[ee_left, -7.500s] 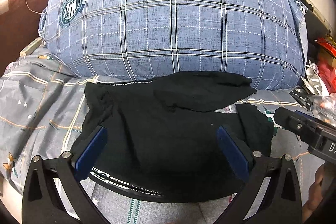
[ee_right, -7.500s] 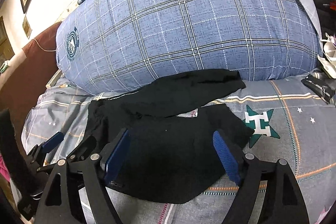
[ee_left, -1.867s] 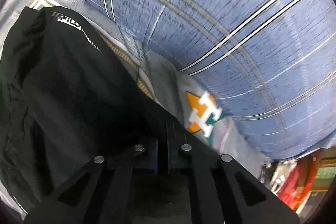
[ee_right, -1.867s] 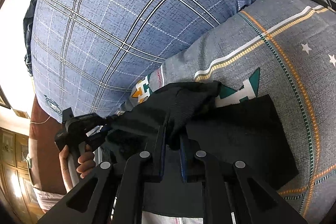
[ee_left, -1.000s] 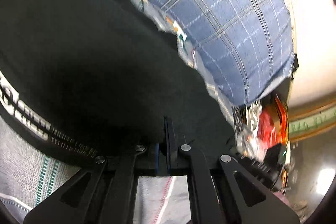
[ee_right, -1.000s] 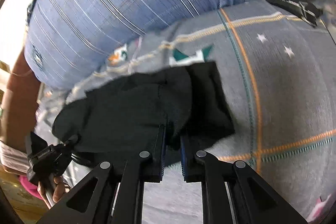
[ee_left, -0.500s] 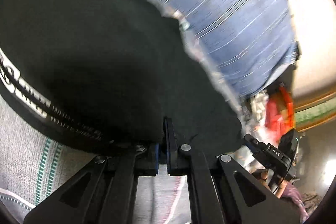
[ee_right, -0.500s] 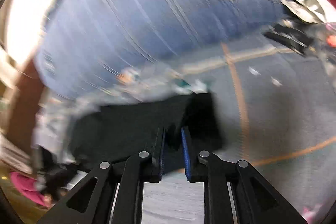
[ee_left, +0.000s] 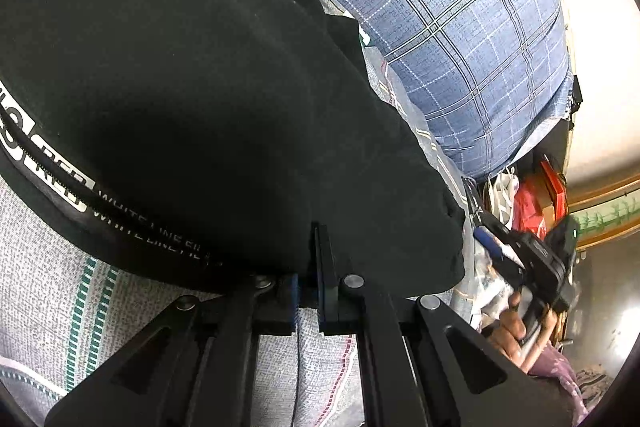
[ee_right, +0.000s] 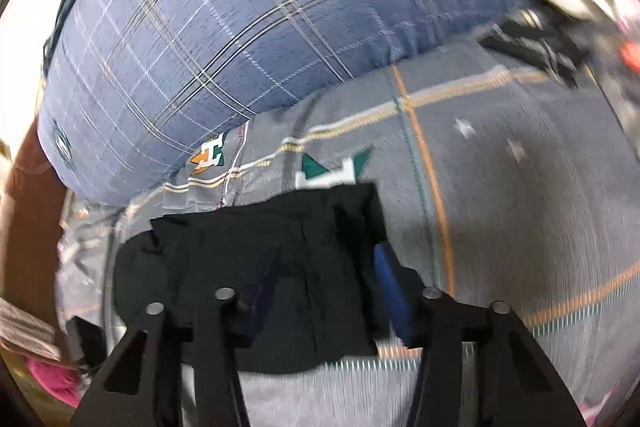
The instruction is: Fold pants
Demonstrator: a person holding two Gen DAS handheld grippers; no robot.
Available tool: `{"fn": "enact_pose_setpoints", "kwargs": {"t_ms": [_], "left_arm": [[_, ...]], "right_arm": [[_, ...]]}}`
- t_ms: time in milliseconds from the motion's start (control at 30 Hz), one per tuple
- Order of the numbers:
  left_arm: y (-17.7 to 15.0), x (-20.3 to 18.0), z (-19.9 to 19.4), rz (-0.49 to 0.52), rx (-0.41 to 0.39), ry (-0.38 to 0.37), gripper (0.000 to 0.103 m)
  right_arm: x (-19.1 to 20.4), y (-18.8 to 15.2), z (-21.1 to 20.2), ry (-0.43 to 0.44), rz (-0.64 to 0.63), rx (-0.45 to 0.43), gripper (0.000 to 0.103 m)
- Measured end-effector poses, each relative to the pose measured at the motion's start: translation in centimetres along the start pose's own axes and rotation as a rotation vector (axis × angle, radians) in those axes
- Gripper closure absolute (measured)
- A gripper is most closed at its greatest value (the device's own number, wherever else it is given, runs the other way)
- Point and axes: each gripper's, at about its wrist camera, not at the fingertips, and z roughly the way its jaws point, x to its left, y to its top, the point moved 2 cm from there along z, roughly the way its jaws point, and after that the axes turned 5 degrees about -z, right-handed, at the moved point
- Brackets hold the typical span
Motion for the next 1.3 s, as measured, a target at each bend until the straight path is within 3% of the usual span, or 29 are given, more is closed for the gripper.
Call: {"fn": "enact_pose_setpoints", "kwargs": {"t_ms": [133,167,200,233,433,533,600,700,800,933,1000,1067,1100,1167,1300], "left_arm": [[-0.1,-0.3,-0.2,0.026,-0.011,0.019,0.1],[-0.1,-0.4,-0.2,0.032,-0.014,0.024,0.1],[-0.1,-0.5,-0.3,0.037,-0.017,0.028,0.1],[-0.1,-0.7,-0.5,0.045,-0.024,0.025,0.1],[-0.4,-2.5,-2.2,0.117,-0.097,-0.034,0.1],[-0.5,-2.2,-0.6,0.122,-0.053,0.019,0.1],[-0.6,-1.3,0.8,0.104,-0.016,0.066,0.1],[-0.6,-1.0,0.4,0.094,-0.013,0.059,0.095],[-0.8,-1.6,-0.6,0.127,-0.032,0.052,0.08],[-1.3,-3.0,-2.3,0.205,-0.091,0.071,0.079],[-1.0,-3.4,-3.3,0.218,-0.109,0.064,0.074],[-0.1,-3.0,-4.7,0.193,-0.134,0.053,0.071],[0.4,-2.6,-5.7,0.179,-0.157,0.051,0.067],[1.5,-2.2,-7.7,0.164,-0.207,0.058,0.056],[3.2,-0.7,-11.3,0.134,-0.28,0.054,0.048]], "right_arm": [[0.3,0.1,4.4,-0.126,-0.058,0.114,0.076],[0.3,0.1,4.9,-0.136,-0.059,0.129,0.084],[0.4,0.2,4.6,-0.136,-0.062,0.117,0.087],[0.5,0.4,4.0,-0.131,-0.061,0.099,0.099],[1.1,2.0,0.0,-0.065,-0.039,-0.065,0.099],[0.8,2.4,1.5,-0.117,-0.033,-0.019,0.098],[-0.2,2.1,3.4,-0.13,0.006,0.057,0.095],[-0.6,2.0,3.7,-0.154,0.037,0.071,0.087],[0.0,2.1,0.9,-0.149,0.029,-0.037,0.077],[2.7,1.8,-2.2,-0.06,-0.002,-0.149,0.075],[4.9,1.5,-3.4,-0.012,-0.04,-0.185,0.065],[6.9,1.0,-4.5,0.023,-0.061,-0.232,0.041],[7.9,0.6,-4.9,0.05,-0.069,-0.257,0.038],[9.8,-0.4,-5.3,0.091,-0.087,-0.277,0.03],[13.9,-2.6,-3.8,0.172,-0.12,-0.24,0.03]]}}
